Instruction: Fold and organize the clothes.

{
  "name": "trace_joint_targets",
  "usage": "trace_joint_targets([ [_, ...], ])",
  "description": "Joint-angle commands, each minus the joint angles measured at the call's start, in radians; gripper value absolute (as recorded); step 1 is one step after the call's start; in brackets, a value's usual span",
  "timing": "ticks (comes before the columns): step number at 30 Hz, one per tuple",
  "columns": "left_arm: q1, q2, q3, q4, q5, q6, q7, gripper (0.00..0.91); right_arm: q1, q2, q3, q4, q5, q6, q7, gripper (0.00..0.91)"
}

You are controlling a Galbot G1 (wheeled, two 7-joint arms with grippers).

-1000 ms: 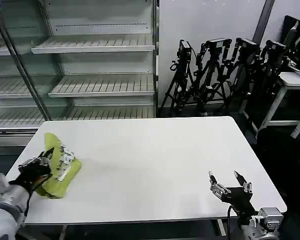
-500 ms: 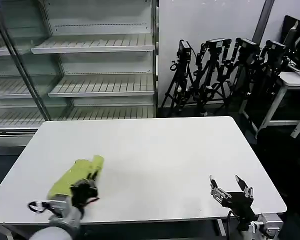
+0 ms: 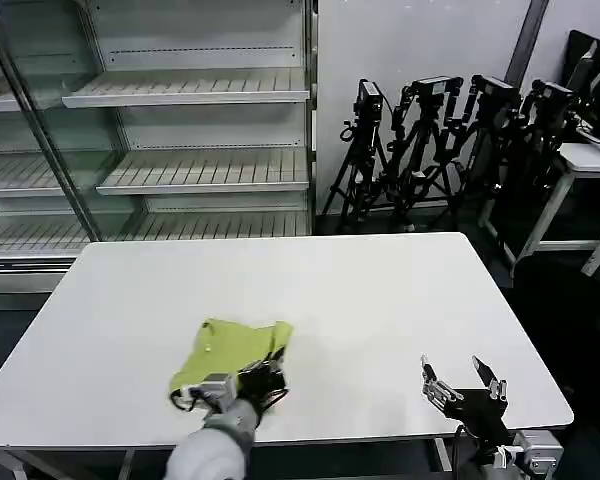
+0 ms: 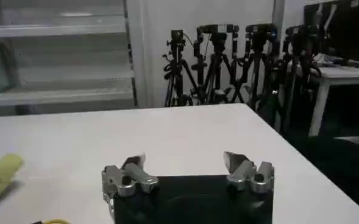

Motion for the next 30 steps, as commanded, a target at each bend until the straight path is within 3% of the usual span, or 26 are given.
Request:
trace_joint_targets([
  [1,-0.29,-0.204,0.147,0.274,-0.115,-0.011,-0.036,0.05,0.019,-0.01,0.01,-0.018,0.001,0.001,0.003,0.907],
  [2,-0.304,-0.211,0.149,0.279,-0.115,-0.013,-0.033,0.06,0.021,-0.01,0.011,-0.019,0.002,0.001,0.004,0.907],
  [4,-0.329,-0.226,0.147,0.306,-0.115,-0.036,-0.019,0.766,0.035,-0.013,0.011,-0.022,0.008,-0.001,0.004,0.907],
  [5,-0.334,-0.232,0.142,0.309,-0.116,-0.059,-0.014,0.907,0.036,-0.013,0.011,-0.023,0.008,-0.001,0.004,0.907],
  [9,-0.335,-0.231,0.12,0.288,-0.132,-0.139,0.027,0.907,0.044,-0.017,0.007,-0.032,0.001,0.007,0.003,0.907],
  [13,-0.327,-0.207,0.07,0.255,-0.183,-0.21,0.072,0.907,0.061,-0.022,-0.005,-0.056,-0.06,0.085,-0.009,0.907],
  [19,-0.248,-0.167,-0.017,0.138,-0.246,-0.23,0.098,0.907,0.083,-0.027,-0.02,-0.057,-0.059,0.107,-0.015,0.907],
  [23,-0.123,-0.079,-0.077,-0.013,-0.005,-0.244,0.151,0.907,0.102,-0.028,-0.036,-0.062,-0.06,0.142,-0.024,0.907],
  [27,0.024,0.011,-0.187,-0.112,0.333,-0.326,0.227,0.907,0.101,-0.02,-0.052,-0.072,-0.059,0.171,-0.027,0.907],
  [30,0.159,0.048,-0.299,-0.194,0.373,-0.345,0.253,0.907,0.086,-0.006,-0.072,-0.076,-0.067,0.19,-0.023,0.907],
])
